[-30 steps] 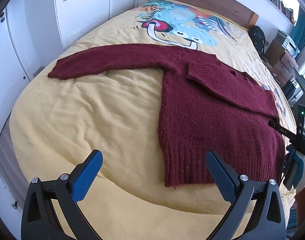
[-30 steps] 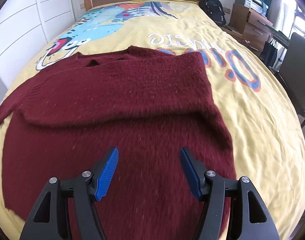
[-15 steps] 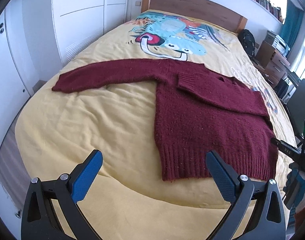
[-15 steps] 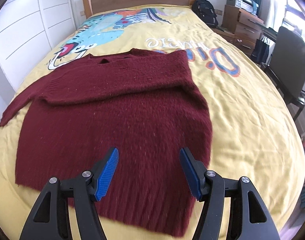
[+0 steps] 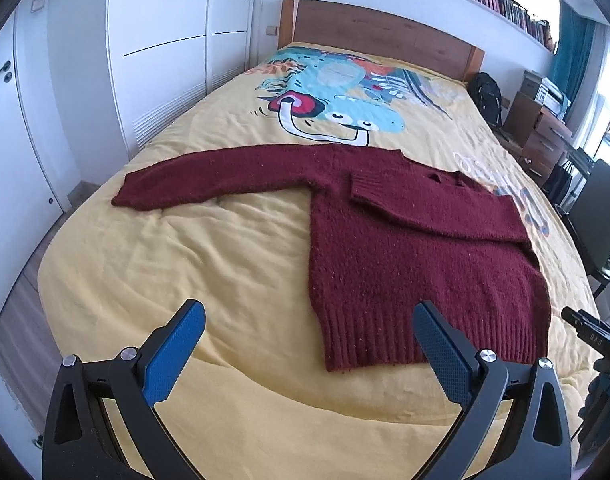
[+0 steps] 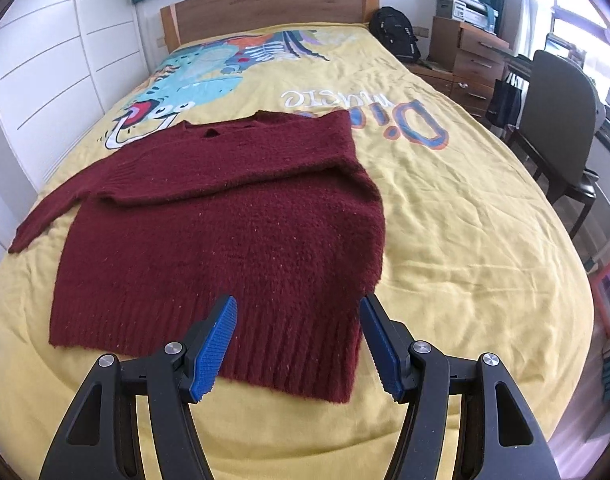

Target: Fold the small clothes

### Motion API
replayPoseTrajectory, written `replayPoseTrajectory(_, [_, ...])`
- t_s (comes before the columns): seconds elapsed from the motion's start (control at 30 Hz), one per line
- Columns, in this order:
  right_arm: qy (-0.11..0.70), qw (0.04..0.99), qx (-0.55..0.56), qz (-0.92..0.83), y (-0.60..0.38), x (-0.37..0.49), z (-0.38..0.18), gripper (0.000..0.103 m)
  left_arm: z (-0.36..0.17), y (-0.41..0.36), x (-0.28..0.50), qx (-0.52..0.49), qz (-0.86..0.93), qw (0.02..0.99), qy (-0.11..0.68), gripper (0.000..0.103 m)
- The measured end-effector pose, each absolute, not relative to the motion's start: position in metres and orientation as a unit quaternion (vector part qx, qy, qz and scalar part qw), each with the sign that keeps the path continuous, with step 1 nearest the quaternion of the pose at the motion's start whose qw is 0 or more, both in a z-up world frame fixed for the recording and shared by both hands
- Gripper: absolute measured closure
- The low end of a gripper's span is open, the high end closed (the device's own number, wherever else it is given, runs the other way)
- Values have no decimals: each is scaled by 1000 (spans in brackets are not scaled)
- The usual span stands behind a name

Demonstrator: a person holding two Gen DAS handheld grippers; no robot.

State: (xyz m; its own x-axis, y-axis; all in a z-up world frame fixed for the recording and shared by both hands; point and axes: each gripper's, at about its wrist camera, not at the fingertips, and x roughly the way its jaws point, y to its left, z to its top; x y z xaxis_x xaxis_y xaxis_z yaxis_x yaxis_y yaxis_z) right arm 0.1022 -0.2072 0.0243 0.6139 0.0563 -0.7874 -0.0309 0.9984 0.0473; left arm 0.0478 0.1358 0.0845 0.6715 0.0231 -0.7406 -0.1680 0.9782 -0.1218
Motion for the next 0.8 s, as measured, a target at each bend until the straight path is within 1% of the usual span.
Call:
replayPoseTrajectory(0.13, [437,899,22,20,-206,98,29,37,85,147,49,-99,39,905,412,1])
replayPoseTrajectory(0.43, [434,900,29,5,-204,91,41,37,81,172,54,-113,31,905,408,1])
replayPoseTrajectory(0.8, [446,894,34,-13,-200,90,34,37,65,213,72,-137,39,896,421,1])
